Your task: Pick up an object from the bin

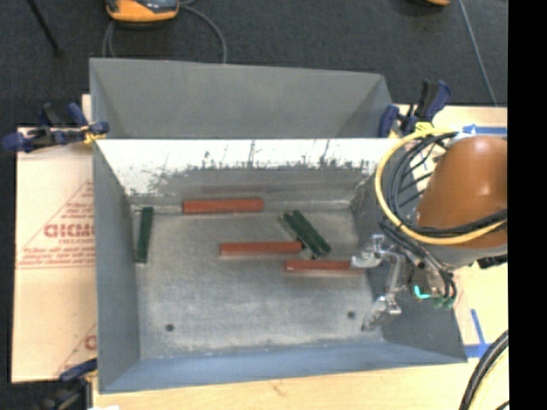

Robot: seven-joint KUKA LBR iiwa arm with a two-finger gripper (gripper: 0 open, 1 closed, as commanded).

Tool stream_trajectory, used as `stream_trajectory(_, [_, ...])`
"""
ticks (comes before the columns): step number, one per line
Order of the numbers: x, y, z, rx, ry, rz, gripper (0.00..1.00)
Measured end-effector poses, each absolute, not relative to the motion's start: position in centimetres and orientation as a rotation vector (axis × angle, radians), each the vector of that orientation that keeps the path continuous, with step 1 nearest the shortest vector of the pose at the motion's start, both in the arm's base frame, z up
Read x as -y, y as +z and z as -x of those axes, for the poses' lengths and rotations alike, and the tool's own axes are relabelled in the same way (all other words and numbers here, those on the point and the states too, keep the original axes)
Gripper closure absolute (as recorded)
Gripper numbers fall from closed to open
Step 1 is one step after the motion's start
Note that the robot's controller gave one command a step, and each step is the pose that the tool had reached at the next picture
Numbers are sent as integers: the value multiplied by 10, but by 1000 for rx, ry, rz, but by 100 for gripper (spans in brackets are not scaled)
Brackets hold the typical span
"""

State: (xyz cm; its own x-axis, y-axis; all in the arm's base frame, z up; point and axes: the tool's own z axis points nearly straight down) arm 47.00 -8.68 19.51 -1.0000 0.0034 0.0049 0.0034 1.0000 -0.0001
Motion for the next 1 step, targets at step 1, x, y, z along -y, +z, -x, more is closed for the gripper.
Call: stream_trajectory(1, [87,199,-472,3145,2,0,0])
